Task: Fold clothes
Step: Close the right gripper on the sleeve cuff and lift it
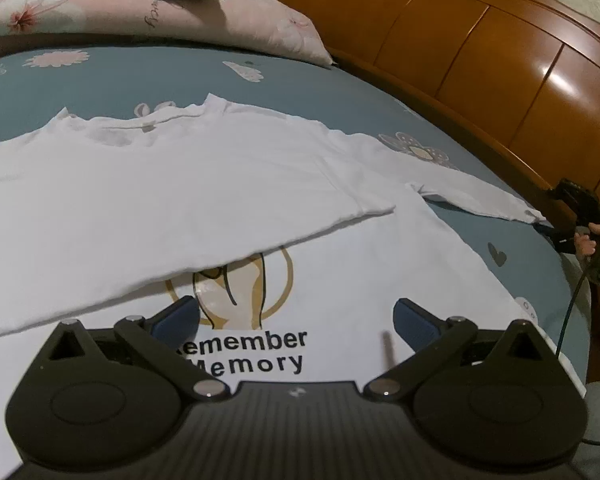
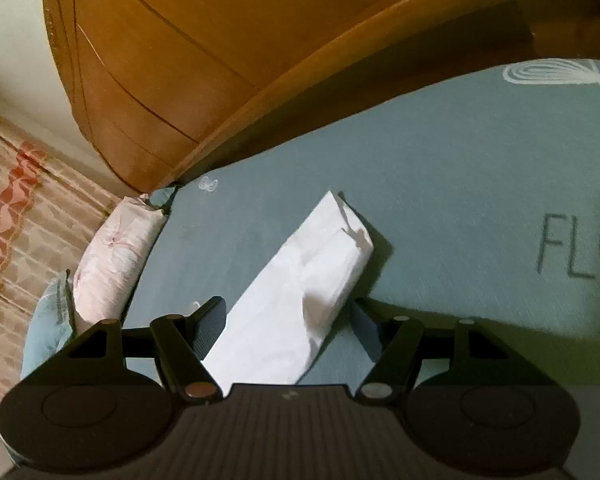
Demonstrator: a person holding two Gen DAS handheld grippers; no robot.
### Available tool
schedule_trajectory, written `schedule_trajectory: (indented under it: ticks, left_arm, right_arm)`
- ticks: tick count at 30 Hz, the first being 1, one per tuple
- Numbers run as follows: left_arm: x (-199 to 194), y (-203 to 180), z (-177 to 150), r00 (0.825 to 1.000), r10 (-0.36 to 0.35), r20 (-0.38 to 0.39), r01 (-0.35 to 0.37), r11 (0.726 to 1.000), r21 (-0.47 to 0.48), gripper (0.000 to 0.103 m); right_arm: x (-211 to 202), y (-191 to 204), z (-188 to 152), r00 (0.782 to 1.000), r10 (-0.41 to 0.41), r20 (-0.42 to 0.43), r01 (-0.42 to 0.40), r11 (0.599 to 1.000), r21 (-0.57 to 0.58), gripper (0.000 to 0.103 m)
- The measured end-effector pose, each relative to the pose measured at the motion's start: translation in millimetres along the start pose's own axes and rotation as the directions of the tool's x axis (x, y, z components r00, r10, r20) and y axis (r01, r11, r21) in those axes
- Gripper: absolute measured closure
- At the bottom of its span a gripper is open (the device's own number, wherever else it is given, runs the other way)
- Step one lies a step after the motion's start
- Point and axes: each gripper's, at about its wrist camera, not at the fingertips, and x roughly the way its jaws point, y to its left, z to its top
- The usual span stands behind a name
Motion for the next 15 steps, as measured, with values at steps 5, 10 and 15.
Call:
schedule_trajectory:
  ticks: [5,10,15]
  left_arm:
    - [-0.5,2.1,-0.6,1.0,-0.012,0.009,0.012,1.0,-0.017,0.001]
    - [-1.8,6.5,-0.2,0.999,-0.03,0.019,0.031,0.998,-0.048,0.001]
    - [-2.3,6.9,-0.9,0.999,-0.034,0.028,0.036,0.998,-0.052,0.001]
  right_arm:
    - [8.2,-0.5,5.9,0.999,0.045,0.019,-0.045,0.999,-0.006,0.03]
    - [11.0,7.3,0.8,0.996,0.08,-0.036,-0.082,0.994,-0.066,0.029]
    - [27.3,15.5,6.2,0.996,0.084,-0.03,-0.087,0.99,-0.112,0.03]
